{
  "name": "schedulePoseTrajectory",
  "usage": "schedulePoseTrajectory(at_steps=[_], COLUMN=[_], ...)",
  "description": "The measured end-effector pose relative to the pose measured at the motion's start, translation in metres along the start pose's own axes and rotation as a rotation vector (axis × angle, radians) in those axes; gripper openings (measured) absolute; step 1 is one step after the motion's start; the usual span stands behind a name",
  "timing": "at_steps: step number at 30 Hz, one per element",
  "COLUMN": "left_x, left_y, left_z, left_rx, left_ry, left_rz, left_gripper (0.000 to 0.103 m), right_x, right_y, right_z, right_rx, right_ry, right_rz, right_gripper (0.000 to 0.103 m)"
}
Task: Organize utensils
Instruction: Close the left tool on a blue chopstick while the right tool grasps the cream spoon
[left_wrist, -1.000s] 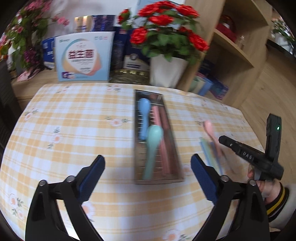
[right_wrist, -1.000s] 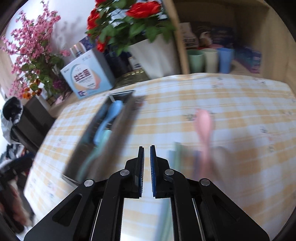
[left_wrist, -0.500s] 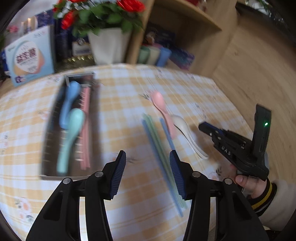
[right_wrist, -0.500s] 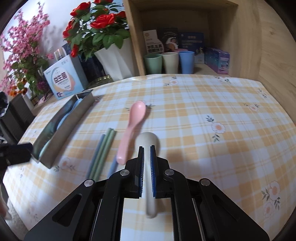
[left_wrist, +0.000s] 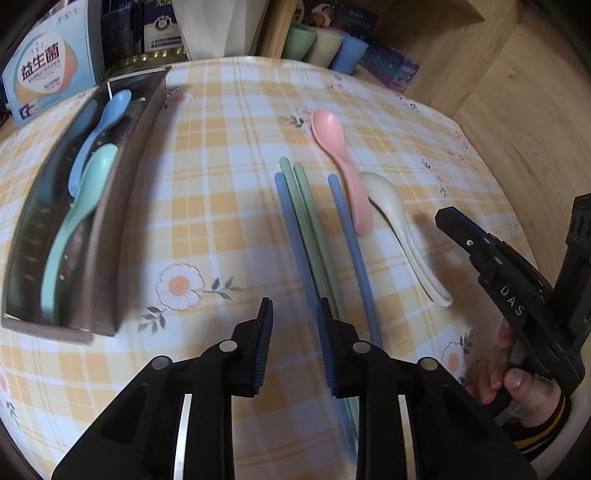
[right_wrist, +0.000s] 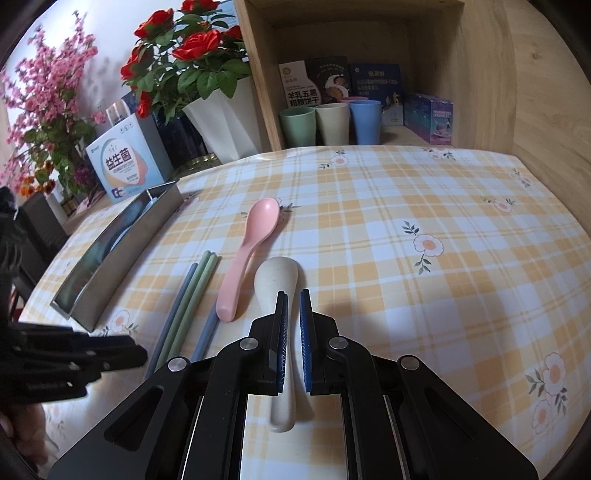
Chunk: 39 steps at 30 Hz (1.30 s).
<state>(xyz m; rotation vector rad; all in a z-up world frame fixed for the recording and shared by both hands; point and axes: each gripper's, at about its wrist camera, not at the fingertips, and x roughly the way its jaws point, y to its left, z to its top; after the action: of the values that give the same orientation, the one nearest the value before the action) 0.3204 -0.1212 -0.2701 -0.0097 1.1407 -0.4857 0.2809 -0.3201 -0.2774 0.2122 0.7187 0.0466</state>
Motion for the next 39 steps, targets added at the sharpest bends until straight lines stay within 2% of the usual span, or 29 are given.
schedulePoseTrajectory(at_steps=[3,7,12,15,26,28,32,35,37,39], left_x=[0.004,0.006,0.004,0.006,0.019,0.019,0.015,0.011,0.008,0.006], left_y=[-0.004,-0.009,-0.009,-0.009,-0.024,-0.022,-0.015,-0.005,0.006,0.009], left_z=[0.001,0.003,0.003,0.004,0.016,0.014,0.010,0.008,0.005,0.002], left_rx=[0.012,0.036,0.036,0.030,0.135,0.116,0.086,0.032,-0.040,-0.070], left_ry=[-0.002,-0.006,-0.012,-0.006,-0.011,-0.024,-0.034,-0.030,-0.030,-0.032], left_rz=[0.009,0.057,0.117,0.107,0.186,0.179,0.167,0.110,0.052,0.033], left_gripper=[0.023,0.018,0.018,0.018,0.017,0.016,0.006,0.006,0.006,0.006], right_x=[0.001,0.001,0.001,0.001,0.002,0.003,0.003,0.004,0.003,0.001], right_y=[-0.004,-0.006,-0.007,-0.007,-0.012,-0.013,-0.013,-0.013,-0.014,-0.014], right_z=[0.000,-0.001,-0.001,-0.001,-0.001,-0.001,-0.001,-0.001,-0.001,-0.002], right_rx=[0.022,0.032,0.036,0.039,0.066,0.071,0.072,0.075,0.077,0.080], right_ry=[0.006,0.008,0.007,0.013,0.014,0.018,0.018,0.025,0.023,0.016], right_rz=[0.004,0.011,0.016,0.018,0.028,0.030,0.037,0.038,0.042,0.047], right_gripper=[0.007,0.007,0.007,0.007,0.007,0.007,0.007,0.007,0.007,0.007])
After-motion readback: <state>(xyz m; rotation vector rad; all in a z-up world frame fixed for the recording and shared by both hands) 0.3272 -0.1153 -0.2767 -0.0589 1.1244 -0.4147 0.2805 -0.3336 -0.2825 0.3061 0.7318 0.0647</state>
